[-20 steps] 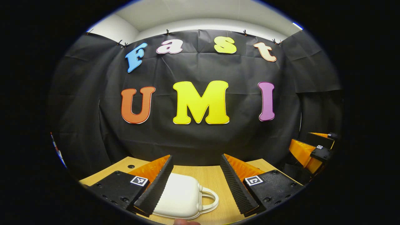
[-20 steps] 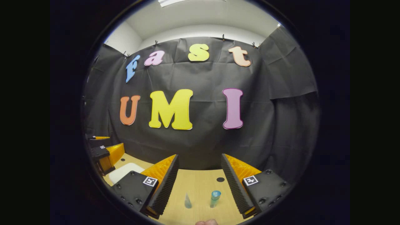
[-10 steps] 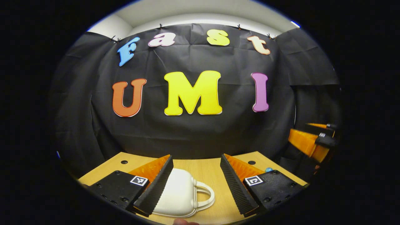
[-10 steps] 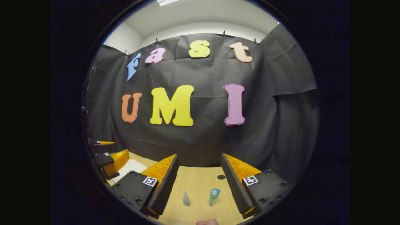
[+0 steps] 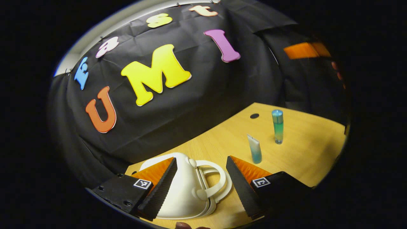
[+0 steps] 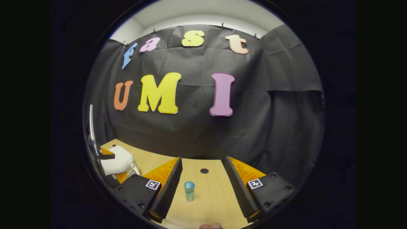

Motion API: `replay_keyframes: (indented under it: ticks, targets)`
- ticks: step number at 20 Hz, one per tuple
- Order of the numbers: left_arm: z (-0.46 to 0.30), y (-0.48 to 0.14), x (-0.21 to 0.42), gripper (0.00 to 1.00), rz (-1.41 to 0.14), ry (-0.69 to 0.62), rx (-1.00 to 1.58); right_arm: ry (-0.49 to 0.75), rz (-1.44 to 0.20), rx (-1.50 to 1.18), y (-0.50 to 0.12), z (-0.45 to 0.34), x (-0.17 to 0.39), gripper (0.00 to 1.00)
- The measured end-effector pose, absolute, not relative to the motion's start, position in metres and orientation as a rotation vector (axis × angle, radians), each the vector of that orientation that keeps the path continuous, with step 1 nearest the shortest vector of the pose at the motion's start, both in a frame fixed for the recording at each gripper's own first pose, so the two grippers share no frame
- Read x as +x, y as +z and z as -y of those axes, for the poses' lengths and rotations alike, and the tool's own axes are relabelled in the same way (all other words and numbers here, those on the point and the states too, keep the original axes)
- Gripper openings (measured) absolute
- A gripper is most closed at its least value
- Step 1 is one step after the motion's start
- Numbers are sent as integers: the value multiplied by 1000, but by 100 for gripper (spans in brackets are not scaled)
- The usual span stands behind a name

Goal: First open the suitcase, pack the skin care products into it, and then close the suitcase.

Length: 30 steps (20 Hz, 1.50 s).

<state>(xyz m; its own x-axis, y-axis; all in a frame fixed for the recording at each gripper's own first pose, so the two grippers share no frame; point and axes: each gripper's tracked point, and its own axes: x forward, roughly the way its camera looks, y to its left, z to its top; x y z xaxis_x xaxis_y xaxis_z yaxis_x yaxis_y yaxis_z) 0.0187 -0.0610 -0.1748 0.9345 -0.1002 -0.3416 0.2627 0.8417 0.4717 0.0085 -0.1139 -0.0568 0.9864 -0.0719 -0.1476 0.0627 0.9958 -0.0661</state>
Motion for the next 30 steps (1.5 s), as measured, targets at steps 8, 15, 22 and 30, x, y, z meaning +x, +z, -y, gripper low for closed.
replay_keyframes:
  ticks: [8,15,22,30]
  targets:
    - [46,-252,39,93,-483,-190,814,-97,-187,-54,-75,160,15,81]
    - [40,-274,53,49,-580,-177,883,-144,-218,-42,-86,190,7,81]
    - [49,-280,52,27,-611,-215,901,-178,-210,-41,-83,180,-6,80]
    - [50,-245,52,5,-605,-250,714,-191,-173,-50,-67,156,-18,81]
